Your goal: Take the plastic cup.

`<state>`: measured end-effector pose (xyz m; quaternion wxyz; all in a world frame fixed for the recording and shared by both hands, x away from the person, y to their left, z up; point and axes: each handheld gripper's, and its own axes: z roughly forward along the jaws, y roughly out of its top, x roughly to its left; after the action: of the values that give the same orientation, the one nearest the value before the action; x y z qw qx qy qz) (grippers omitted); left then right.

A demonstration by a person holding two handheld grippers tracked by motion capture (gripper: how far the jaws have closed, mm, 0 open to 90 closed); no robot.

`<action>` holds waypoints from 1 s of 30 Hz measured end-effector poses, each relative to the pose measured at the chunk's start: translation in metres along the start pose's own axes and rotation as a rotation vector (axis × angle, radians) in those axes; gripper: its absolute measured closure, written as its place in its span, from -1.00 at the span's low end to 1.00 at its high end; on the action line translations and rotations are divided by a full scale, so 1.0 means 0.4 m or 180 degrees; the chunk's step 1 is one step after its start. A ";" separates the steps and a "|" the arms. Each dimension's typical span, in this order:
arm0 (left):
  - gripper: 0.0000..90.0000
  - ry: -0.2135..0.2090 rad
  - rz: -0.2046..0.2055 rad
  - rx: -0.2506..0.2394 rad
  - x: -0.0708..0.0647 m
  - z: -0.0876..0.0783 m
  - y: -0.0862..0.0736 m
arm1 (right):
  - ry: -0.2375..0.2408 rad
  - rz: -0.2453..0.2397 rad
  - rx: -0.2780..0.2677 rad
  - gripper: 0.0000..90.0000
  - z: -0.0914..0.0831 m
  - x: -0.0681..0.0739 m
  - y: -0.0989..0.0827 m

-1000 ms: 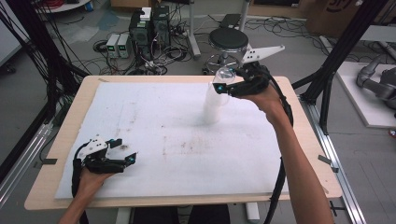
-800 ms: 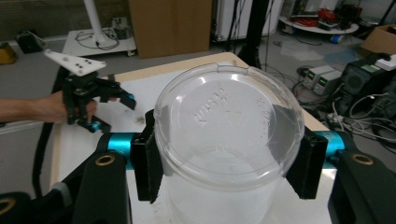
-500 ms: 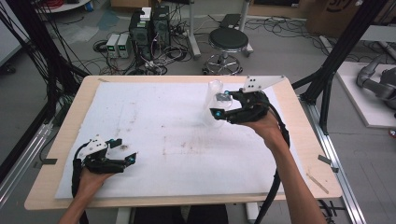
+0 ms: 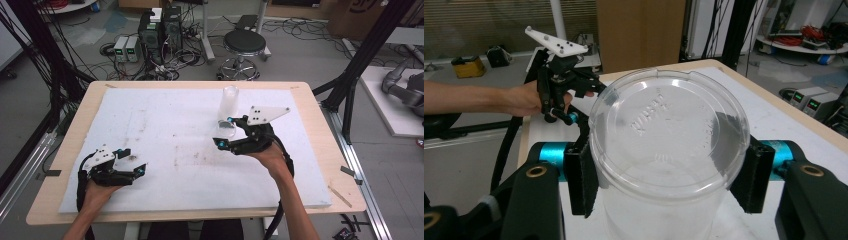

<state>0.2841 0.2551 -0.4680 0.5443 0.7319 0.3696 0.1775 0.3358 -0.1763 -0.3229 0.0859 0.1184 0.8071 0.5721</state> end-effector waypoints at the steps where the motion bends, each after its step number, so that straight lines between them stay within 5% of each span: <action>1: -0.75 0.0003 0.0000 -0.0002 0.000 0.000 0.000 | 0.0025 0.0010 0.0002 -0.12 0.005 0.005 -0.005; 14: -0.75 0.0011 0.0017 -0.0015 -0.002 -0.001 -0.001 | 0.0178 0.0014 0.0019 -0.12 0.046 0.037 -0.040; 30: -0.75 -0.0023 0.0010 -0.0011 0.000 -0.002 -0.001 | 0.0195 0.0059 0.0053 -0.12 0.062 0.031 -0.053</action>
<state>0.2836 0.2556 -0.4680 0.5465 0.7322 0.3661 0.1763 0.3287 -0.1570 -0.3510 0.0549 0.1091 0.8129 0.5694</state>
